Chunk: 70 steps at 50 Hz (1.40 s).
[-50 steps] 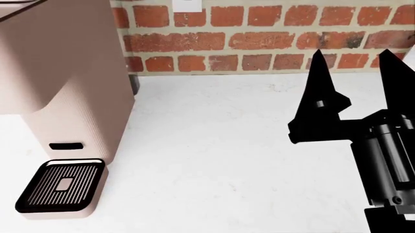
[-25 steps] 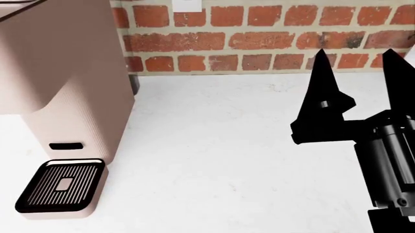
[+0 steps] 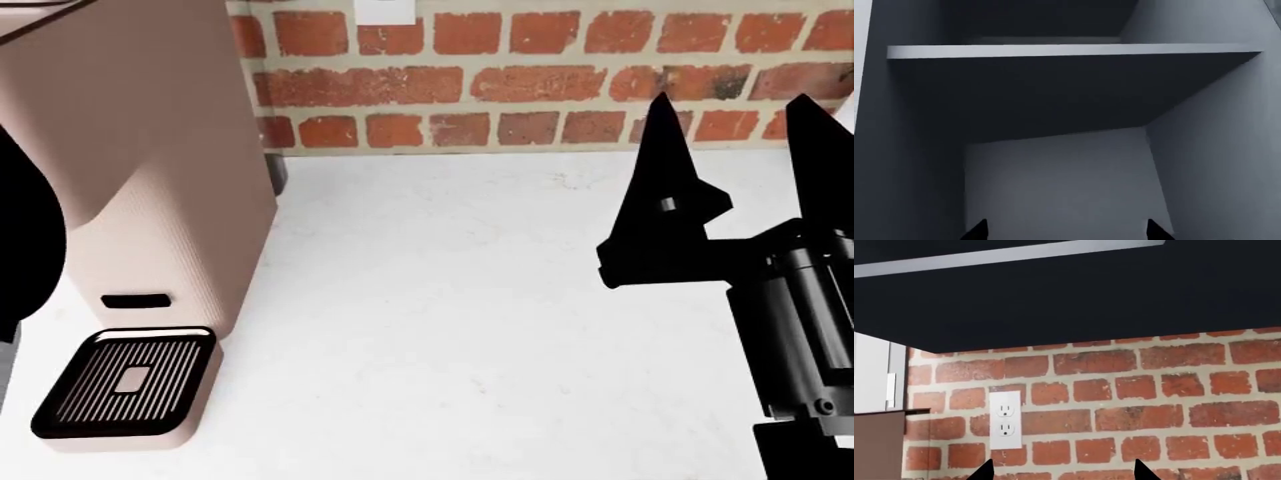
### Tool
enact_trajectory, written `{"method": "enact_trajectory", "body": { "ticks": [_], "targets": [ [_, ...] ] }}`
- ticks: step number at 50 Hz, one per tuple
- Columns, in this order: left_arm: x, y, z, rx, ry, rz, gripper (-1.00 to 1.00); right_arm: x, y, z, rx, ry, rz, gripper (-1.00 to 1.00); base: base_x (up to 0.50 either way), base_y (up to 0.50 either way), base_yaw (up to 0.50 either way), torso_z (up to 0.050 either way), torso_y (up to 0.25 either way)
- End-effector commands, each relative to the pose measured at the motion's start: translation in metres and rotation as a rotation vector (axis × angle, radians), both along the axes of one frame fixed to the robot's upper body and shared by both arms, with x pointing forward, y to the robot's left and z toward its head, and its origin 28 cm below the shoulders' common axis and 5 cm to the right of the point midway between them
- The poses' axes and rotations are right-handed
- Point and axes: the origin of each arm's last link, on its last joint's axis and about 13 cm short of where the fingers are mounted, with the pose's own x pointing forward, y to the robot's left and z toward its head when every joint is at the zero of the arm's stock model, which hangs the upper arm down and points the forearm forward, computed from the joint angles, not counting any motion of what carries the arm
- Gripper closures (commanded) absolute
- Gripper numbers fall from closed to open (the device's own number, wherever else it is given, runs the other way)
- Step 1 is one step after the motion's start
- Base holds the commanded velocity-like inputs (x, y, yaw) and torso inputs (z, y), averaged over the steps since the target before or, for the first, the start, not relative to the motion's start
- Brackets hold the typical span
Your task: Pick the peach, banana from the counter and place them in the cabinet. Then close the cabinet.
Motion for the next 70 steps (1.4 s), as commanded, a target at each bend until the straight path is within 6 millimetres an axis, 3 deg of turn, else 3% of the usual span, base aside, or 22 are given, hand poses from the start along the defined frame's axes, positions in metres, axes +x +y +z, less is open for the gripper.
{"method": "enact_trajectory", "body": {
  "ticks": [1,15,37,45,58,70],
  "targets": [
    [-0.018,0.003,-0.021,0.021,-0.074,-0.042,-1.0,0.001,0.0,0.0,0.003,-0.001,0.005,-1.0,0.0,0.0,0.0,0.0,0.0],
    [-0.033,0.008,-0.047,0.033,-0.141,-0.049,-1.0,0.001,0.001,-0.001,0.006,-0.004,0.004,-1.0,0.0,0.0,0.0,0.0,0.0],
    [-0.038,0.008,-0.086,0.062,-0.096,-0.088,-1.0,0.0,-0.003,0.006,0.025,-0.017,-0.012,-1.0,0.0,0.0,0.0,0.0,0.0],
    [-0.062,0.003,-0.094,0.08,-0.097,-0.144,-1.0,0.0,-0.003,0.005,0.029,-0.014,-0.015,-1.0,0.0,0.0,0.0,0.0,0.0],
    [-0.075,0.003,-0.124,0.059,-0.063,-0.233,-1.0,0.002,-0.002,0.004,0.033,-0.016,-0.029,-1.0,0.0,0.0,0.0,0.0,0.0],
    [-0.085,0.001,-0.13,0.057,-0.037,-0.232,-1.0,0.0,-0.006,0.005,0.037,-0.03,-0.046,-1.0,0.0,0.0,0.0,0.0,0.0]
  ]
}}
